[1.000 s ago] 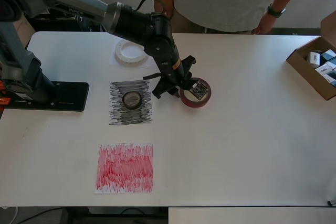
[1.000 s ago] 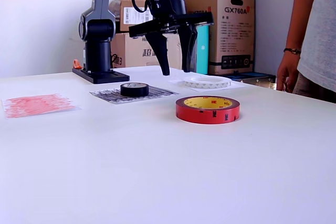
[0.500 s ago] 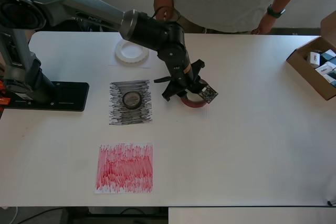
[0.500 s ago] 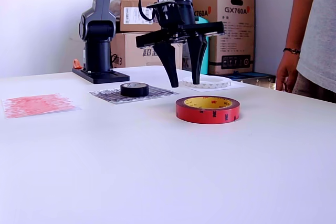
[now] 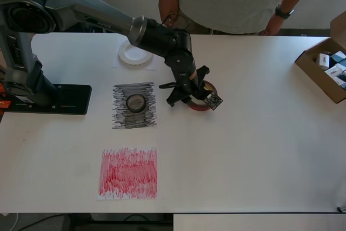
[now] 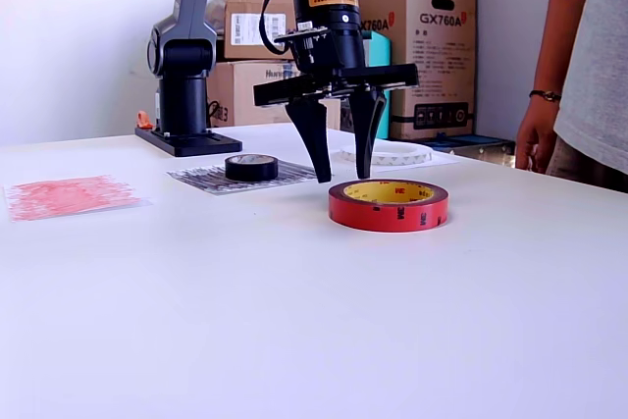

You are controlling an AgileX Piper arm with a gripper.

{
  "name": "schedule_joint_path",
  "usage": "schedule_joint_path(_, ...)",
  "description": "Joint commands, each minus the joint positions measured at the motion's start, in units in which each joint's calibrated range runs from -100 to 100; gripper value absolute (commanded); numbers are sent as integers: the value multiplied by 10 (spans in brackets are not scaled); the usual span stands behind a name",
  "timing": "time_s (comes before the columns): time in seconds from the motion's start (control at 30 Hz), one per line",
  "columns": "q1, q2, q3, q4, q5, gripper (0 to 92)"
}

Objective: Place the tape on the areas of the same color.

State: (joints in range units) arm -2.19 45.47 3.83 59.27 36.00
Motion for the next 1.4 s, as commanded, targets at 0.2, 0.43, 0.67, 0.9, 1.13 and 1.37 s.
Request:
schedule_joint_path(0.2, -3, 21, -3, -5, 0, 432)
schedule_joint_path(0.43, -5, 36, -16, -5, -4, 432)
schedule_joint_path(0.67, -5, 36, -16, -4, -5, 0)
schedule_joint_path(0.9, -5, 18, -16, 10, -33, 0)
schedule_joint_path(1.13, -16, -100, -7, 76, -90, 0)
schedule_joint_path(1.37, -96, -182, 8, 93, -184, 0)
